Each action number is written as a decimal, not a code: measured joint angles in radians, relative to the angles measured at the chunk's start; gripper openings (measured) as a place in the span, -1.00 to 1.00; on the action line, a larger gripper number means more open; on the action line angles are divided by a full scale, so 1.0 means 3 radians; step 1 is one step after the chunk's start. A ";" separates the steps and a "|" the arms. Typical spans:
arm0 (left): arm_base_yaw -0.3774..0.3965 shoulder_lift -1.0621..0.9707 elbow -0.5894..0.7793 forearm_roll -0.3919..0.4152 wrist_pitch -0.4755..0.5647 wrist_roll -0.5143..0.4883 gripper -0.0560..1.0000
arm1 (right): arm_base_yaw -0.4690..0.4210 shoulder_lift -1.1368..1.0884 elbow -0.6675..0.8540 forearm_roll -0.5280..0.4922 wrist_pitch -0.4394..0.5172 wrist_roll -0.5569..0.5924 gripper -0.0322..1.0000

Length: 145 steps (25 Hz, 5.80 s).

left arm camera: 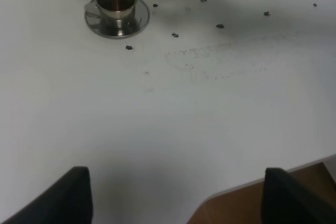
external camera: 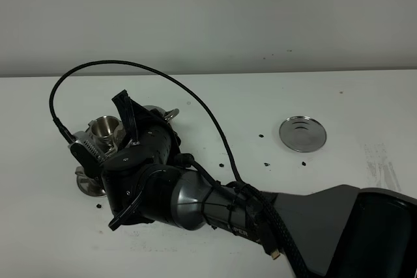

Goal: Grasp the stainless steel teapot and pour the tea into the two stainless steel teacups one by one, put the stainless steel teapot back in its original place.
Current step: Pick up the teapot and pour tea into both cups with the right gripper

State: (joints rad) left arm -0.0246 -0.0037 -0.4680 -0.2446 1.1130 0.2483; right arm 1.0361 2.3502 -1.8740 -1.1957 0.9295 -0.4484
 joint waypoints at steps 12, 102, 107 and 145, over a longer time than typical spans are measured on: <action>0.0000 0.0000 0.0000 0.0000 0.0000 0.0000 0.32 | 0.0000 0.0000 0.0000 0.0171 0.0000 0.0000 -0.53; 0.0000 0.0000 0.0000 0.0000 0.0000 0.0003 0.32 | -0.0775 0.0346 -0.0982 0.2051 -0.0378 -0.0181 -0.53; 0.0000 0.0000 0.0000 0.0000 0.0000 0.0003 0.32 | -0.0721 0.0418 -0.0982 0.1900 -0.0436 -0.0330 -0.53; 0.0000 0.0000 0.0000 0.0000 0.0000 0.0000 0.32 | -0.0697 0.0595 -0.0985 0.0869 -0.0800 -0.0349 -0.53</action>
State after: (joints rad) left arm -0.0246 -0.0037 -0.4680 -0.2446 1.1130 0.2483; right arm 0.8271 2.5287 -2.1695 -0.9349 0.6894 -0.5530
